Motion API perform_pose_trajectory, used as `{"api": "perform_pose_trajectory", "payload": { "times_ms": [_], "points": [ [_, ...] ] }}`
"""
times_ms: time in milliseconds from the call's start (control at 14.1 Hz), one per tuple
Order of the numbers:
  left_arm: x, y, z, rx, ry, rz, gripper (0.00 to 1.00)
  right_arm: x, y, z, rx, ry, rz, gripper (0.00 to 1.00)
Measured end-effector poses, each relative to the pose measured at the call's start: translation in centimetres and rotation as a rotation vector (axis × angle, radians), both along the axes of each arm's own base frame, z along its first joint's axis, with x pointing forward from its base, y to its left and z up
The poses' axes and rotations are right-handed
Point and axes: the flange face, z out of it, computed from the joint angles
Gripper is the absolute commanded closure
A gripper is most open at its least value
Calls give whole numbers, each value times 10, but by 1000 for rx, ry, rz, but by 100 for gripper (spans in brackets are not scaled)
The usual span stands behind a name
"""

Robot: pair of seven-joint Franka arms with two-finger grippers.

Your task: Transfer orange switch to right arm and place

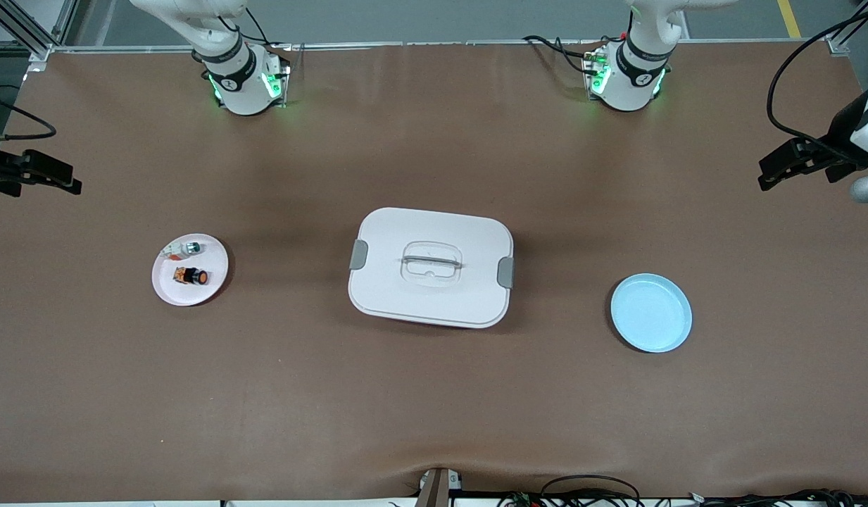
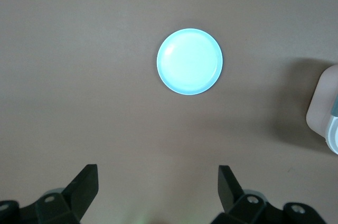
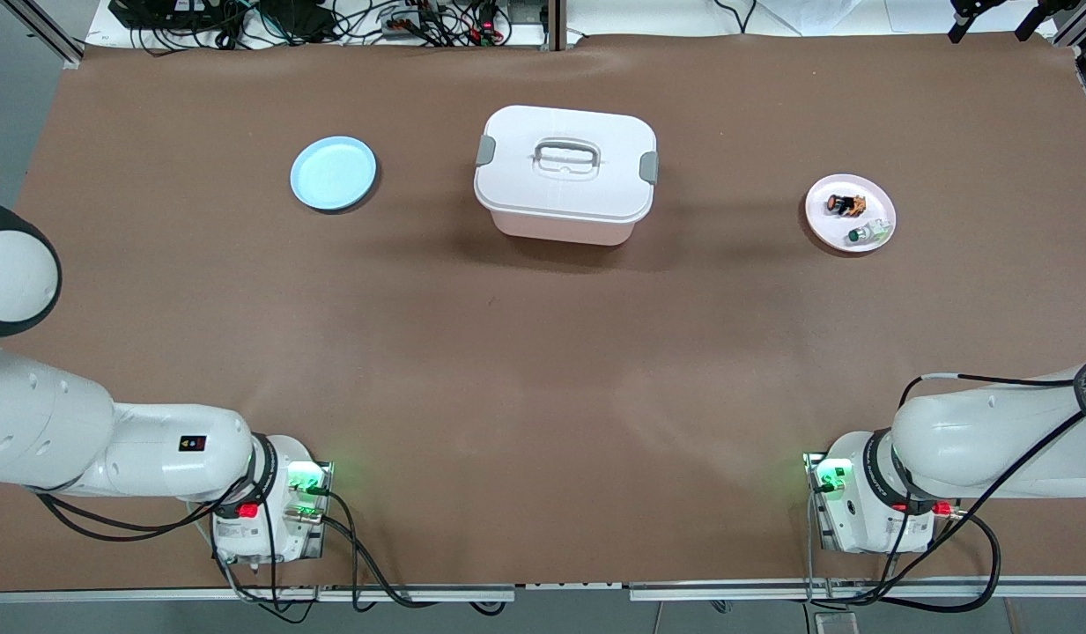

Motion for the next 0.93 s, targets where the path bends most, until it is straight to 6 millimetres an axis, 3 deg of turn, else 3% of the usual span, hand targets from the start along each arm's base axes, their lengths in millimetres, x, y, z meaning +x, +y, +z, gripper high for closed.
{"api": "perform_pose_trajectory", "payload": {
  "times_ms": [427, 925],
  "points": [
    [0, 0, 1, 0, -1, -4, 0, -4, 7, 24, -6, -61, -25, 0],
    [-2, -3, 4, -4, -2, -48, 0, -10, 8, 18, -1, -12, -15, 0]
  ]
}}
